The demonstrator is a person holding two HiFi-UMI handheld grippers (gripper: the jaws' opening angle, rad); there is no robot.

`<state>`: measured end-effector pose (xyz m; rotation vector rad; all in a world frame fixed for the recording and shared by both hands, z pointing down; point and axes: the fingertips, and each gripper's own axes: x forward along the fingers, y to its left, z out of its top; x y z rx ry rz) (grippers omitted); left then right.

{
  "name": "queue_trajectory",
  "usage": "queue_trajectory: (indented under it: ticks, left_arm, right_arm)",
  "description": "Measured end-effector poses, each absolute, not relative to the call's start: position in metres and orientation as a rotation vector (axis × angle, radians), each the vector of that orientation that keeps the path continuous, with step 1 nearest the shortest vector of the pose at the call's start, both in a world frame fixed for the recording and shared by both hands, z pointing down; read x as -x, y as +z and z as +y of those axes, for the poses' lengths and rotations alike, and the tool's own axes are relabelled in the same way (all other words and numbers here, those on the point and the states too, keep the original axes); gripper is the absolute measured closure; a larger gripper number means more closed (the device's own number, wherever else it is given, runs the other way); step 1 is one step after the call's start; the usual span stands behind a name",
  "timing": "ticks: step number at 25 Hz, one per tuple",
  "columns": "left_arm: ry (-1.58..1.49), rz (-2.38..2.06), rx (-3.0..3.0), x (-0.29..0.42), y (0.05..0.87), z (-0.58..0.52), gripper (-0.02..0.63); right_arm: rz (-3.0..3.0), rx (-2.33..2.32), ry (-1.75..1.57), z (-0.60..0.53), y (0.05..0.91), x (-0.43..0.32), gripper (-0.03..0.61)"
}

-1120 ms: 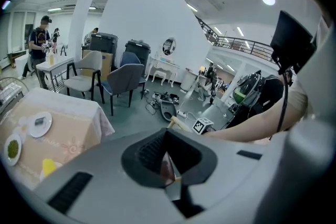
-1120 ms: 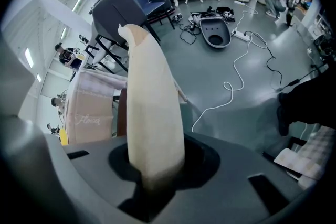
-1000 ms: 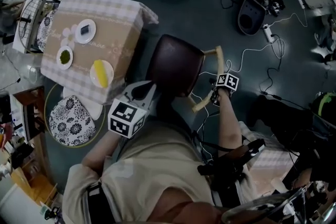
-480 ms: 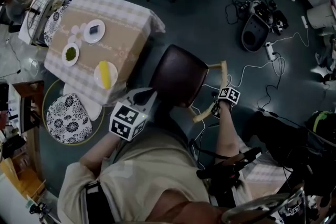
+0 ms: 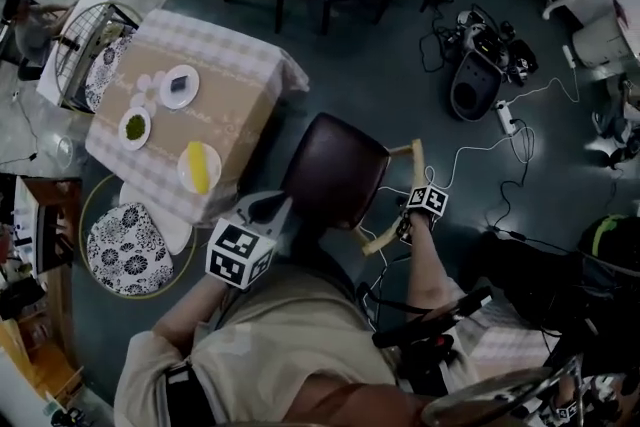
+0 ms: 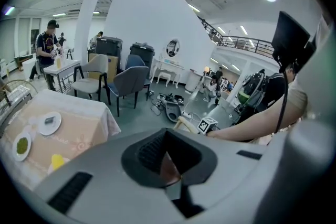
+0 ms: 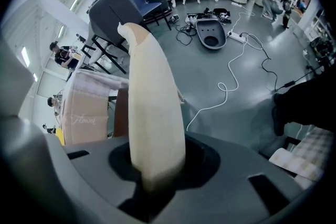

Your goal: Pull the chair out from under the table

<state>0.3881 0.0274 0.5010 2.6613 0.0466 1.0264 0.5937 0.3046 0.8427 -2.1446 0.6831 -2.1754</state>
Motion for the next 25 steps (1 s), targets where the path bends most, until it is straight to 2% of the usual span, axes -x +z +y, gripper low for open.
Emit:
queue_trajectory:
  ticks: [25]
  left_arm:
    - [1.005,-0.125,-2.703,-0.373,0.483,0.020,0.607]
  right_arm:
    - [0.698,2.158,-2.185,0.318,0.834,-0.604,0.476]
